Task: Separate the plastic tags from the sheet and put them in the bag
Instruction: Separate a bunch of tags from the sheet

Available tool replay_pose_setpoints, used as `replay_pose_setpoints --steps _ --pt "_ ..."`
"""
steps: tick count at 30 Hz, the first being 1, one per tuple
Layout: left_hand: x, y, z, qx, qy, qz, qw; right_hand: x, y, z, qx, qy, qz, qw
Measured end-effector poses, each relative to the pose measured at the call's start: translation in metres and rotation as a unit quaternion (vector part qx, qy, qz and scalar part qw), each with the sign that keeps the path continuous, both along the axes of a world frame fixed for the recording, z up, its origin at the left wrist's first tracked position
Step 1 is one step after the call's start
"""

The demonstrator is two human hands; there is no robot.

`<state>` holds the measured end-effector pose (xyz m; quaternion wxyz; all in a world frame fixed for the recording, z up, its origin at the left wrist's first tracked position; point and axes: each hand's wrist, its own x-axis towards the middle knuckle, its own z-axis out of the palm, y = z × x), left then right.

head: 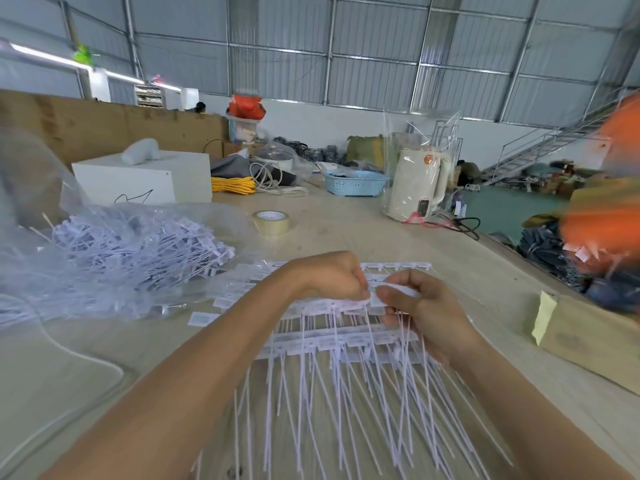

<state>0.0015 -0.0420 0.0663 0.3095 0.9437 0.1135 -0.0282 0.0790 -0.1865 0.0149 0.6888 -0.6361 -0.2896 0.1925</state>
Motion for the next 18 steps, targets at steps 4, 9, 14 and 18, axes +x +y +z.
replay_pose_setpoints --steps 4,9,14,18 --pt "-0.003 0.005 -0.002 -0.009 0.040 0.009 0.999 0.001 -0.002 0.000 0.009 -0.036 -0.009 0.999" --pt "-0.003 0.007 -0.005 -0.092 0.038 0.017 0.995 -0.005 -0.002 -0.002 -0.033 -0.054 0.036 0.997" --pt "-0.001 0.009 -0.009 -0.111 0.063 0.049 0.991 -0.010 0.001 -0.003 -0.089 -0.105 0.039 0.990" --pt "0.000 0.008 -0.005 -0.096 0.071 0.073 0.990 -0.015 0.007 -0.003 -0.098 -0.125 -0.005 0.987"
